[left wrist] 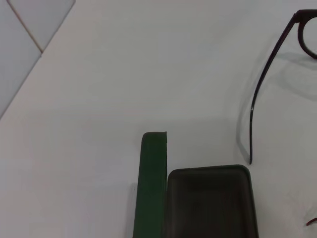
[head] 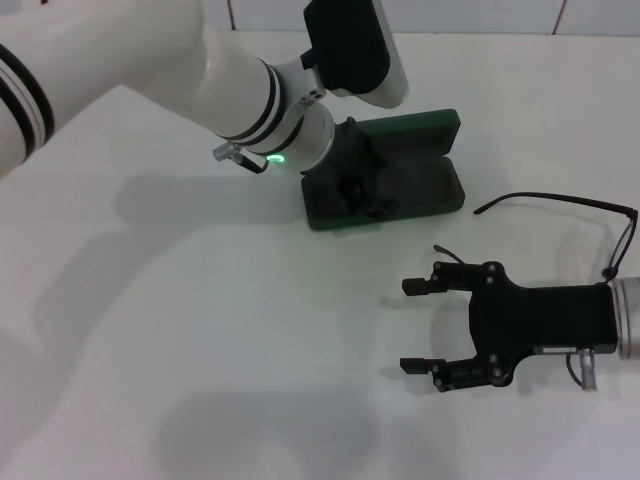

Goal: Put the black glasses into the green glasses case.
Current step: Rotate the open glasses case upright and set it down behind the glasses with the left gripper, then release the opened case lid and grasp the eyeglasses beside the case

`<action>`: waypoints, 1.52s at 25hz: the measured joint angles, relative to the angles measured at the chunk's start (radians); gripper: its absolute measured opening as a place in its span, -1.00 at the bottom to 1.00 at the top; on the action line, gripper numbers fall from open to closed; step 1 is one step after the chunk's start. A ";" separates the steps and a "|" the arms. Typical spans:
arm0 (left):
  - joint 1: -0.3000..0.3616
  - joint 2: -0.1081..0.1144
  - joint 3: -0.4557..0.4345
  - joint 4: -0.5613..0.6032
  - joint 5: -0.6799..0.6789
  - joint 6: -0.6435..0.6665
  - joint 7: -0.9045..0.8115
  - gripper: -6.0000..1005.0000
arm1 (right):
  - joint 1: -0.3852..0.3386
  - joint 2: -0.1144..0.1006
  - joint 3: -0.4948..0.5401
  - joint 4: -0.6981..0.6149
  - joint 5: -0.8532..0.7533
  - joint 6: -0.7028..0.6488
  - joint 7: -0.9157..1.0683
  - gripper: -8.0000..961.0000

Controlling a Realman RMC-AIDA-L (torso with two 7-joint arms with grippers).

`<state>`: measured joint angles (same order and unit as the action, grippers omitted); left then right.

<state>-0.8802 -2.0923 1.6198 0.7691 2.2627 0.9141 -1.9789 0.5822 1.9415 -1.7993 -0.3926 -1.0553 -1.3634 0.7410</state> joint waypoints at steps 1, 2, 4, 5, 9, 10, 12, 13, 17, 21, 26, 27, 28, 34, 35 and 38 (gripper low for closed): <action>0.000 0.000 0.000 0.001 0.000 0.001 0.001 0.11 | 0.000 0.000 0.000 0.000 0.000 0.000 0.000 0.63; 0.001 0.000 0.000 0.001 -0.001 0.001 0.002 0.11 | -0.001 0.000 0.000 0.000 0.000 0.000 0.000 0.63; 0.004 0.000 0.000 0.003 -0.001 0.002 0.003 0.11 | -0.001 0.000 0.000 0.000 0.000 0.000 0.000 0.63; 0.007 0.000 0.000 0.008 0.000 0.002 0.003 0.11 | -0.001 0.000 0.000 0.000 0.000 0.000 0.000 0.63; 0.052 0.000 0.008 0.060 0.002 0.002 0.037 0.11 | -0.001 0.000 0.000 0.000 0.000 0.000 0.000 0.63; 0.067 0.000 0.014 0.080 0.002 0.005 0.048 0.11 | -0.001 0.000 0.000 0.000 0.000 0.000 0.000 0.63; 0.102 0.001 0.025 0.135 0.003 0.032 0.070 0.11 | 0.002 0.000 0.000 0.000 -0.002 0.000 0.000 0.63; 0.102 0.001 0.025 0.135 0.003 0.032 0.070 0.11 | 0.003 0.000 0.000 0.000 -0.004 0.001 0.000 0.63; 0.137 0.002 0.012 0.198 -0.009 0.099 0.094 0.11 | 0.006 0.001 0.000 -0.003 -0.009 0.001 0.000 0.63; 0.172 0.003 -0.029 0.240 -0.060 0.154 0.140 0.11 | 0.011 0.002 0.000 -0.005 -0.011 0.002 0.001 0.63; 0.227 0.005 -0.201 0.277 -0.263 0.344 0.289 0.10 | 0.011 0.003 0.011 -0.005 -0.011 0.002 0.004 0.63; 0.254 0.005 -0.286 0.273 -0.353 0.398 0.353 0.10 | 0.011 0.004 0.022 -0.004 -0.011 0.002 0.004 0.63; 0.273 0.005 -0.336 0.263 -0.417 0.422 0.395 0.10 | 0.011 0.005 0.030 -0.006 -0.011 0.001 0.005 0.63; 0.393 0.009 -0.606 -0.019 -0.855 0.482 0.748 0.10 | 0.009 -0.026 0.055 -0.083 -0.013 -0.016 0.057 0.63; 0.400 0.009 -0.627 -0.058 -0.891 0.490 0.790 0.10 | 0.011 -0.033 0.064 -0.096 -0.016 -0.017 0.075 0.63; 0.432 0.005 -0.685 -0.208 -1.012 0.524 0.971 0.10 | 0.021 -0.063 0.098 -0.156 -0.073 -0.018 0.158 0.63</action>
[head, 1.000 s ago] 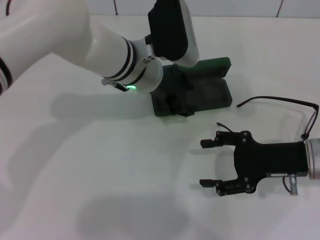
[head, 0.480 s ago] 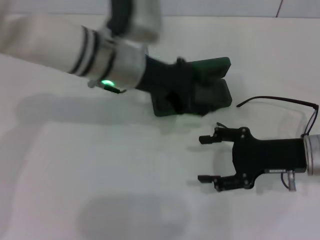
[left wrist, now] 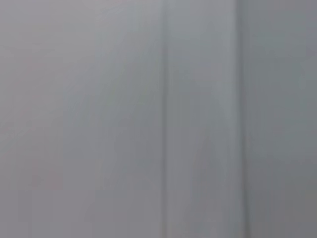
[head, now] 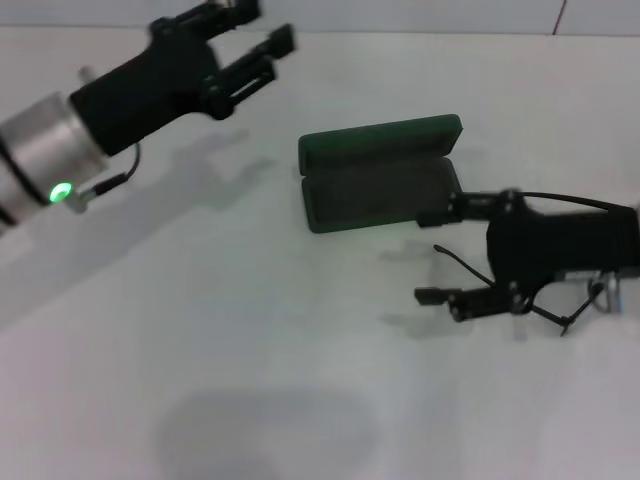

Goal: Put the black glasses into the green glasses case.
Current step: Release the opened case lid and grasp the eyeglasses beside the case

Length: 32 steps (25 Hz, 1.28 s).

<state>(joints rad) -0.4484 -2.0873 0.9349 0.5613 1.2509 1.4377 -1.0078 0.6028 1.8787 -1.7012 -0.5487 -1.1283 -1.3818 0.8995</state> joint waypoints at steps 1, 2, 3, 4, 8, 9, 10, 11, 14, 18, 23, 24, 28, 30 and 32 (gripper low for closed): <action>0.010 -0.001 -0.005 -0.041 -0.034 0.013 0.054 0.10 | 0.004 -0.014 0.024 -0.051 -0.055 0.002 0.060 0.63; 0.019 -0.002 -0.006 -0.063 -0.056 0.021 0.086 0.10 | 0.006 -0.023 0.051 -0.109 -0.118 0.006 0.123 0.63; 0.027 -0.002 -0.007 -0.086 -0.077 0.026 0.113 0.10 | 0.009 -0.028 0.085 -0.173 -0.208 0.010 0.199 0.63; 0.034 -0.003 -0.007 -0.106 -0.094 0.029 0.130 0.10 | 0.014 -0.029 0.116 -0.230 -0.293 0.011 0.269 0.63; 0.033 -0.002 -0.012 -0.188 -0.138 0.023 0.168 0.10 | 0.067 0.002 0.285 -0.465 -0.754 -0.108 0.568 0.63; 0.031 -0.001 -0.013 -0.209 -0.151 0.022 0.179 0.10 | 0.085 0.015 0.326 -0.516 -0.844 -0.163 0.610 0.63; 0.032 -0.002 -0.014 -0.226 -0.165 0.022 0.189 0.10 | 0.106 0.030 0.373 -0.570 -0.944 -0.238 0.652 0.63; 0.033 -0.003 -0.014 -0.236 -0.172 0.024 0.195 0.10 | 0.122 0.043 0.410 -0.621 -1.011 -0.295 0.679 0.63; 0.030 -0.006 -0.012 -0.276 -0.207 0.034 0.205 0.11 | 0.165 0.077 0.470 -0.756 -1.208 -0.420 0.747 0.63; 0.026 -0.007 -0.011 -0.305 -0.227 0.031 0.217 0.10 | 0.230 0.100 0.451 -0.800 -1.398 -0.546 0.780 0.62; 0.026 -0.008 -0.009 -0.332 -0.229 0.031 0.232 0.10 | 0.258 0.122 0.402 -0.818 -1.546 -0.625 0.776 0.60; 0.025 -0.008 -0.011 -0.333 -0.230 0.032 0.232 0.10 | 0.256 0.123 0.377 -0.824 -1.571 -0.622 0.775 0.60; 0.013 -0.009 -0.012 -0.349 -0.237 0.025 0.235 0.11 | 0.250 0.123 0.294 -0.828 -1.646 -0.591 0.775 0.59; 0.001 -0.009 -0.013 -0.366 -0.244 0.021 0.243 0.11 | 0.247 0.127 0.254 -0.826 -1.674 -0.563 0.773 0.59; -0.005 -0.009 -0.014 -0.371 -0.249 0.013 0.248 0.10 | 0.246 0.130 0.224 -0.826 -1.684 -0.541 0.766 0.59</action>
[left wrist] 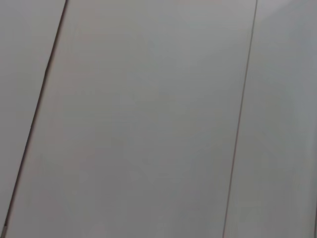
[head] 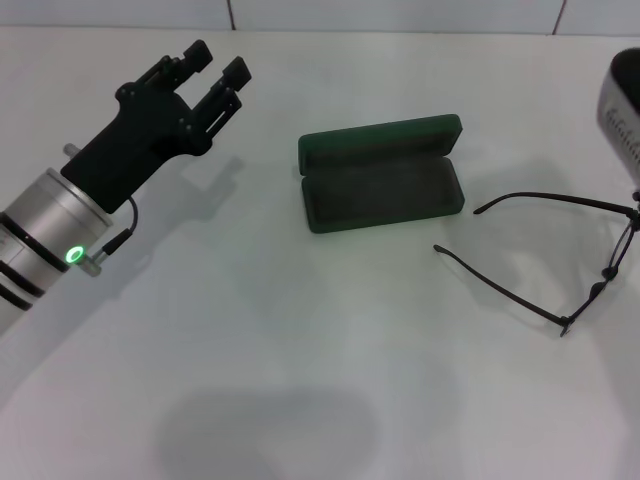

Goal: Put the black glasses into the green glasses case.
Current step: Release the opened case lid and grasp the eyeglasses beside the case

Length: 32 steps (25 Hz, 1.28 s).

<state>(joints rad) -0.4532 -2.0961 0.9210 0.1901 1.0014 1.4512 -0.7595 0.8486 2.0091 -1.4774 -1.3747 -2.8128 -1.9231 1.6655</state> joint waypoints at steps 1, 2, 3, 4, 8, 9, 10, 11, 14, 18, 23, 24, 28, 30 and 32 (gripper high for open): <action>-0.002 0.000 0.000 0.000 -0.003 -0.005 0.002 0.10 | -0.001 0.002 -0.017 -0.001 0.000 0.014 -0.005 0.59; -0.003 -0.001 0.000 -0.001 -0.008 -0.011 0.003 0.10 | -0.001 0.003 -0.027 -0.001 -0.001 0.029 -0.009 0.58; -0.005 -0.002 0.000 -0.003 -0.013 -0.016 0.005 0.10 | -0.003 0.003 -0.042 -0.001 -0.002 0.051 -0.015 0.58; -0.006 -0.002 0.000 -0.005 -0.015 -0.019 0.005 0.10 | -0.006 0.004 -0.054 0.000 -0.002 0.068 -0.020 0.58; -0.011 -0.002 0.000 -0.014 -0.021 -0.020 0.007 0.10 | -0.024 0.008 -0.120 0.012 -0.001 0.124 -0.043 0.57; -0.011 -0.002 0.000 -0.014 -0.021 -0.020 0.007 0.10 | -0.029 0.010 -0.140 0.016 -0.001 0.138 -0.049 0.57; -0.010 -0.002 0.000 -0.015 -0.021 -0.020 0.007 0.10 | -0.031 0.011 -0.149 0.018 -0.001 0.144 -0.052 0.57; -0.010 -0.002 -0.001 -0.015 -0.021 -0.020 0.007 0.10 | -0.033 0.014 -0.177 0.032 0.002 0.157 -0.058 0.56; -0.009 -0.002 -0.001 -0.015 -0.021 -0.026 0.007 0.10 | -0.033 0.016 -0.204 0.059 0.003 0.179 -0.063 0.56; -0.010 -0.002 -0.001 -0.015 -0.021 -0.040 0.007 0.11 | -0.030 0.017 -0.259 0.121 0.001 0.236 -0.063 0.56; -0.012 -0.002 0.001 -0.015 -0.021 -0.043 0.008 0.10 | -0.028 0.019 -0.282 0.172 0.007 0.301 -0.062 0.56; -0.013 -0.002 0.002 -0.015 -0.021 -0.043 0.008 0.10 | -0.028 0.019 -0.284 0.179 0.011 0.308 -0.063 0.56; -0.014 -0.002 0.004 -0.015 -0.021 -0.043 0.008 0.10 | -0.028 0.019 -0.311 0.212 0.024 0.357 -0.062 0.56; -0.010 -0.002 0.004 -0.015 -0.021 -0.043 0.008 0.10 | -0.028 0.019 -0.326 0.220 0.027 0.375 -0.061 0.56; -0.008 -0.002 0.004 -0.017 -0.019 -0.043 0.008 0.11 | -0.030 0.019 -0.339 0.221 0.036 0.383 -0.059 0.48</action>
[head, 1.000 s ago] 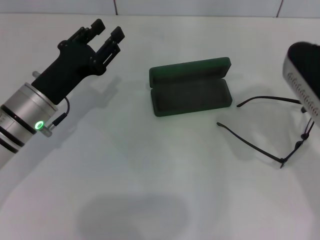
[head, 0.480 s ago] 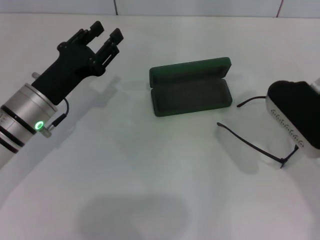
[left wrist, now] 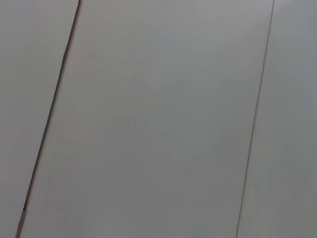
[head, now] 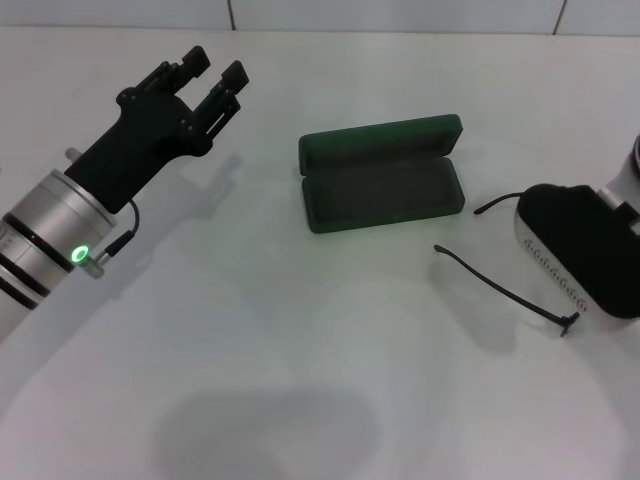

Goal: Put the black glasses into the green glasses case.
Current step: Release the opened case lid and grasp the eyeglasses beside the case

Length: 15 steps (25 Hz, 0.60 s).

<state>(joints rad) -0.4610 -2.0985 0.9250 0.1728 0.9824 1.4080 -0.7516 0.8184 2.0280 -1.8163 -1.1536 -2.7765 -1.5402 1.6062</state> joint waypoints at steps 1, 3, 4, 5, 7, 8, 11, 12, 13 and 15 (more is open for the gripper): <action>-0.001 0.000 0.000 -0.003 0.001 0.000 0.000 0.11 | -0.001 0.000 -0.005 -0.001 0.005 0.003 0.001 0.45; -0.002 0.000 0.000 -0.008 0.001 0.000 0.000 0.10 | -0.003 0.000 -0.009 -0.007 0.009 0.004 0.002 0.37; -0.002 0.001 0.000 -0.010 0.001 0.000 0.001 0.10 | -0.003 0.000 -0.009 -0.010 0.009 0.004 0.003 0.32; -0.002 0.001 0.000 -0.010 0.002 -0.001 0.001 0.10 | -0.004 0.000 -0.008 -0.012 0.009 0.003 0.007 0.27; -0.002 0.002 0.001 -0.010 0.005 -0.001 0.001 0.10 | -0.004 0.000 -0.008 -0.014 0.007 0.001 0.018 0.18; -0.003 0.002 0.001 -0.010 0.006 -0.002 0.001 0.10 | -0.003 0.000 -0.008 -0.014 0.004 0.000 0.024 0.13; -0.004 0.002 0.002 -0.010 0.006 -0.005 0.001 0.11 | -0.002 0.000 -0.008 -0.014 0.000 -0.005 0.042 0.02; -0.005 0.002 0.001 -0.010 0.005 -0.006 -0.001 0.11 | -0.002 0.000 -0.007 -0.014 -0.001 -0.008 0.047 -0.02; -0.005 0.001 0.001 -0.010 0.003 -0.006 -0.003 0.10 | 0.000 0.000 -0.005 -0.017 -0.003 -0.016 0.053 -0.05; -0.007 0.000 -0.001 -0.010 0.002 -0.006 -0.008 0.10 | 0.001 0.000 -0.001 -0.027 -0.004 -0.030 0.063 -0.13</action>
<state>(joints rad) -0.4680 -2.0981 0.9239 0.1625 0.9846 1.4019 -0.7598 0.8192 2.0276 -1.8176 -1.1811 -2.7800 -1.5706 1.6695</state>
